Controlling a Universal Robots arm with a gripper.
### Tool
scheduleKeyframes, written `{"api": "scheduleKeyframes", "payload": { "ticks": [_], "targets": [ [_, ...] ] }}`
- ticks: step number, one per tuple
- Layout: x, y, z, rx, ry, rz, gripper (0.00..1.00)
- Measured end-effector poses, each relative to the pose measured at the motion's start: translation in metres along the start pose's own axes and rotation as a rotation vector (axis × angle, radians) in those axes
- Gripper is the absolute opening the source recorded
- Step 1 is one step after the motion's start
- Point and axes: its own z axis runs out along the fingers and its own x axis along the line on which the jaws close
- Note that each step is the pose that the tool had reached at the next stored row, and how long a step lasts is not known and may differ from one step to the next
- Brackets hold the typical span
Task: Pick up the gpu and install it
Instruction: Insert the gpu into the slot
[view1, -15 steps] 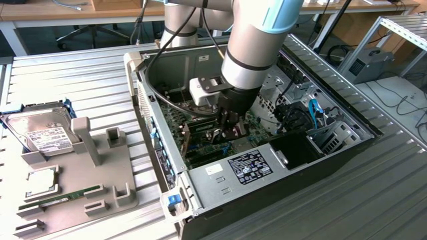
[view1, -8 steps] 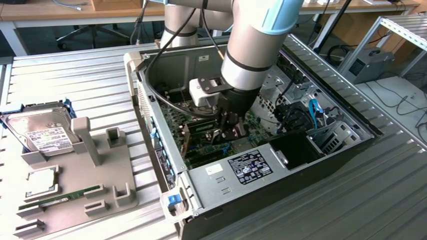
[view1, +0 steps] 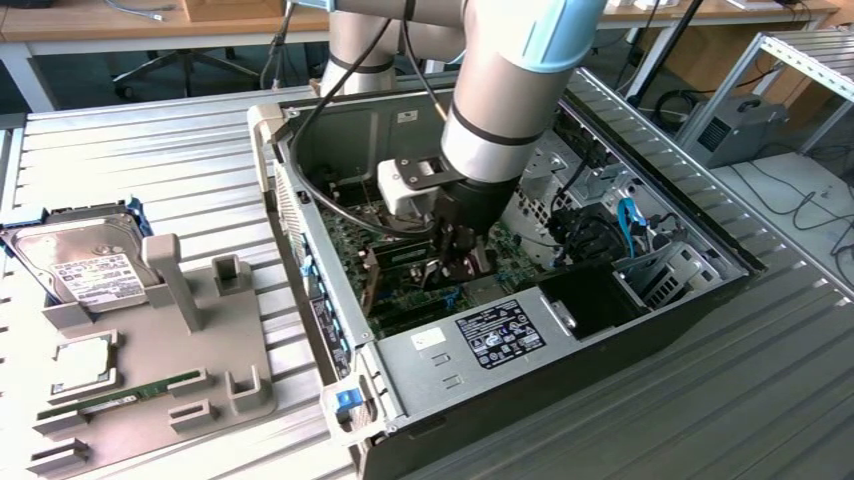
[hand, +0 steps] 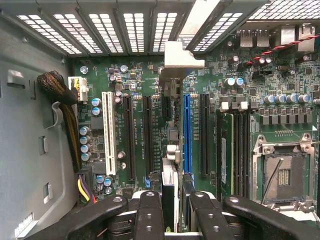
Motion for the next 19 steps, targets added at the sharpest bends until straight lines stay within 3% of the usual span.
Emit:
{"api": "scheduleKeyframes", "payload": {
  "ticks": [8, 13, 19],
  "targets": [
    [0.0002, 0.0018, 0.0012, 0.0, 0.0001, 0.0, 0.26],
    [-0.0004, 0.0019, -0.0065, 0.0004, -0.0001, 0.0, 0.26],
    [-0.009, 0.0043, -0.0062, 0.0003, 0.0002, 0.0, 0.26]
  ]
}}
